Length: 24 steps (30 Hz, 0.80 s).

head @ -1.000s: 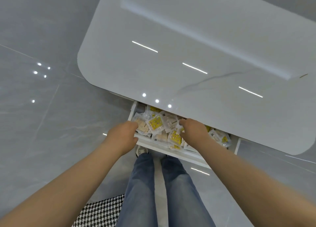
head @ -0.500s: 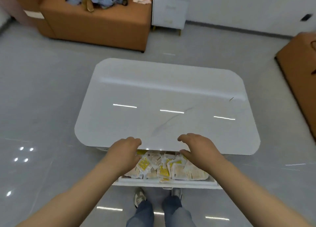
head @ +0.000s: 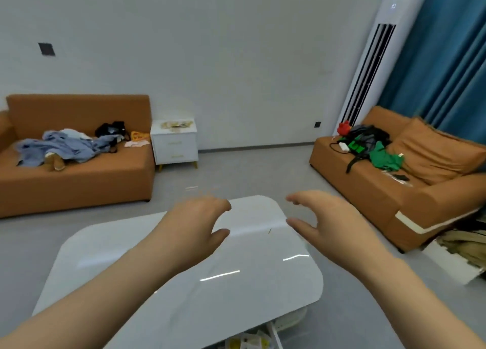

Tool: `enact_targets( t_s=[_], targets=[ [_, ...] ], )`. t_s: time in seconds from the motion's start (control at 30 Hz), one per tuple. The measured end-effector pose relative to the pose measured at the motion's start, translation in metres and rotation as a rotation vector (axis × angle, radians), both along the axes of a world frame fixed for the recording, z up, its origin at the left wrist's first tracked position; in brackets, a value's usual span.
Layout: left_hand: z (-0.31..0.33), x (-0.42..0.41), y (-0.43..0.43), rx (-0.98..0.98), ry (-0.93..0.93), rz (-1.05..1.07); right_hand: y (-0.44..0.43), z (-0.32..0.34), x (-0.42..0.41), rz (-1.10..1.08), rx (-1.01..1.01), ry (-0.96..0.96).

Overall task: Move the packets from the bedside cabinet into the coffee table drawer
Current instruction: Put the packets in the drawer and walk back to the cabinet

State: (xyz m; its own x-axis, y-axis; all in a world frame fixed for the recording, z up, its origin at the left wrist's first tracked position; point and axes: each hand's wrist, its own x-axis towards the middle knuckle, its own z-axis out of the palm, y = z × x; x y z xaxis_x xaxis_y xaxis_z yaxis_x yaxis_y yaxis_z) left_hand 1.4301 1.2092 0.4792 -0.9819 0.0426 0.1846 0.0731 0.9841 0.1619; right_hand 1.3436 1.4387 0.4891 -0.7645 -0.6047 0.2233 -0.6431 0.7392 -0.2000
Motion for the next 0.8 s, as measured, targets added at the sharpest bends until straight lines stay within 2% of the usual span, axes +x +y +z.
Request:
enact_targets(
  t_s=[0.17,0.33,0.57,0.8],
  targets=[
    [0.060,-0.029,0.086,-0.005,0.154,-0.109,0.098,0.068,-0.007,-0.102,-0.068,0.179],
    [0.105,-0.065,0.181,0.003,0.307,-0.221,0.197,0.115,-0.014,-0.198,-0.143,0.268],
    [0.144,-0.123,0.290,0.025,0.432,-0.325,0.308,0.142,-0.032,-0.312,-0.188,0.337],
    [0.162,-0.191,0.355,0.014,0.493,-0.401,0.365,0.158,-0.083,-0.384,-0.162,0.395]
  ],
)
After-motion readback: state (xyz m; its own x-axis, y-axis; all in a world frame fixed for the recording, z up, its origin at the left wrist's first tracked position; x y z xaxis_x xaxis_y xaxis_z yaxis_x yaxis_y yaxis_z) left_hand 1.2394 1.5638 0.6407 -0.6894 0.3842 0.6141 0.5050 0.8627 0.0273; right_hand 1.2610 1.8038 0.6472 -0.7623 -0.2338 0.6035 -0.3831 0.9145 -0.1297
